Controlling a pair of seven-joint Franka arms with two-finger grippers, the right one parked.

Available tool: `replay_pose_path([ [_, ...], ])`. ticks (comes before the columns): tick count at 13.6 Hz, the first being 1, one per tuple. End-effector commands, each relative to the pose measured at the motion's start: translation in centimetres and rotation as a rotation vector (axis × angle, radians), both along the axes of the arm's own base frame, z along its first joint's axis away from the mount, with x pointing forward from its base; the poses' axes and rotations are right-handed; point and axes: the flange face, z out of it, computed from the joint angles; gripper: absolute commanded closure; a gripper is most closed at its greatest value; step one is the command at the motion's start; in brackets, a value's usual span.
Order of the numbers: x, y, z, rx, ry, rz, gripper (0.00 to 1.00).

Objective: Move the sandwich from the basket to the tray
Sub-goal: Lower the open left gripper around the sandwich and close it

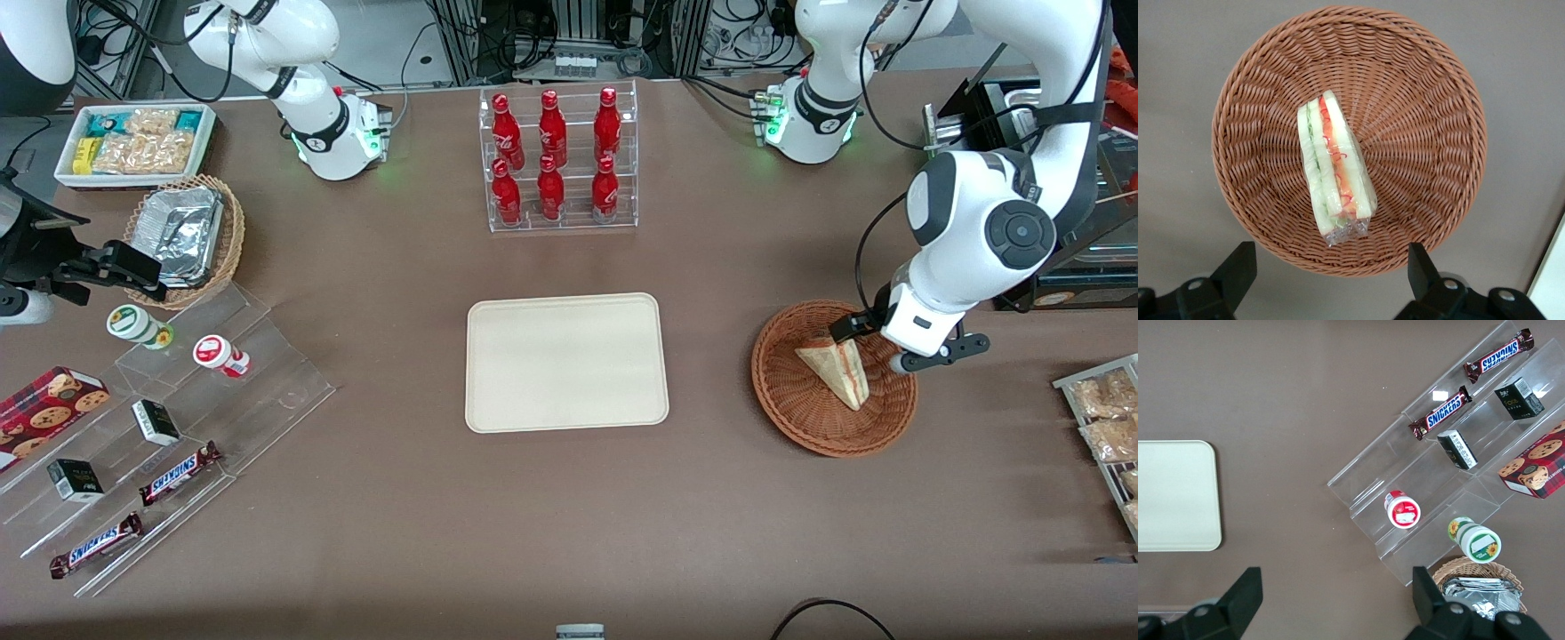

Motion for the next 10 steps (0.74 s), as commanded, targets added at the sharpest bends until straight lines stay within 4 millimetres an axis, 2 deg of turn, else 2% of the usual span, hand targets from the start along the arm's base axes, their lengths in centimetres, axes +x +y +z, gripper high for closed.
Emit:
replay_pose_path([
  [1,-0.7,0.0,-1.4,0.004,-0.053,0.139,0.00],
  [4,-0.7,0.0,-3.2,0.011,-0.027,0.242,0.00],
  [10,-0.4,0.0,-5.5,0.012,-0.014,0.267,0.00],
])
